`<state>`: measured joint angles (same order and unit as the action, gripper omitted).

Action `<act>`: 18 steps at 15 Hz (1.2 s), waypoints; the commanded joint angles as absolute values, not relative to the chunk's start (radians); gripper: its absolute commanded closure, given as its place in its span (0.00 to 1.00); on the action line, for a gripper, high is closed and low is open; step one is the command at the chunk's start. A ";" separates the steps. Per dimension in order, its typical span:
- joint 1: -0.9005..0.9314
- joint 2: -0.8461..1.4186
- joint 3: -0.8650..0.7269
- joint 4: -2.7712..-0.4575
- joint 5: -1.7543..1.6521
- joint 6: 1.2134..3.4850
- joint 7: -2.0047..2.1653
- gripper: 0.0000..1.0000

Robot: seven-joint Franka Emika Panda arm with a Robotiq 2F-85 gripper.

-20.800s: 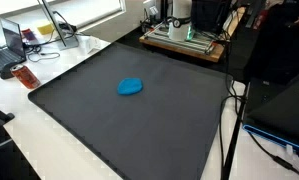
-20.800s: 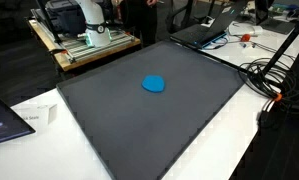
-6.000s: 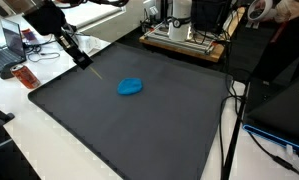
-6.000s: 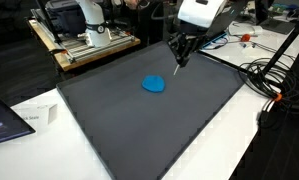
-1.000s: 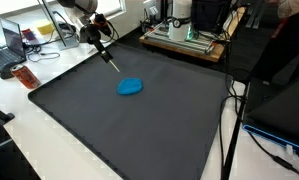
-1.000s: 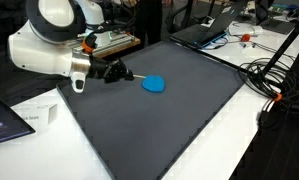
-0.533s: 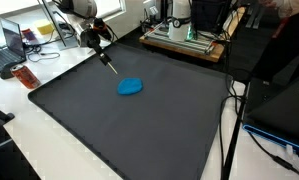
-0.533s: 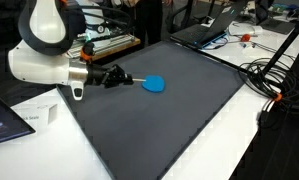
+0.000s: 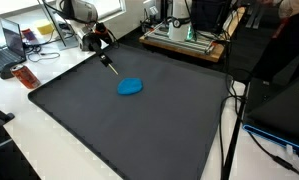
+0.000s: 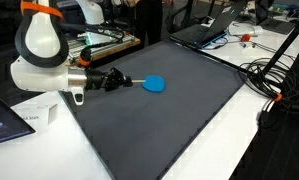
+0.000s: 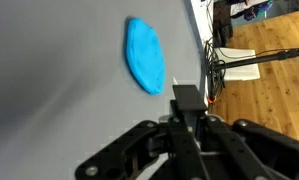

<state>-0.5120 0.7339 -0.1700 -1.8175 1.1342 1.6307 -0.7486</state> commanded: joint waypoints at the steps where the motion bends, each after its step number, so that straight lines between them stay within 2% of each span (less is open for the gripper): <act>1: -0.542 0.754 -0.180 -1.797 1.181 1.552 -0.811 0.97; 10: -0.487 0.617 -0.235 -1.908 1.169 1.581 -0.850 0.97; 18: -0.308 0.341 -0.266 -2.115 1.097 1.848 -0.780 0.97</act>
<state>-0.3772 0.4761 -0.2537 -1.9974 1.1438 1.7337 -0.8175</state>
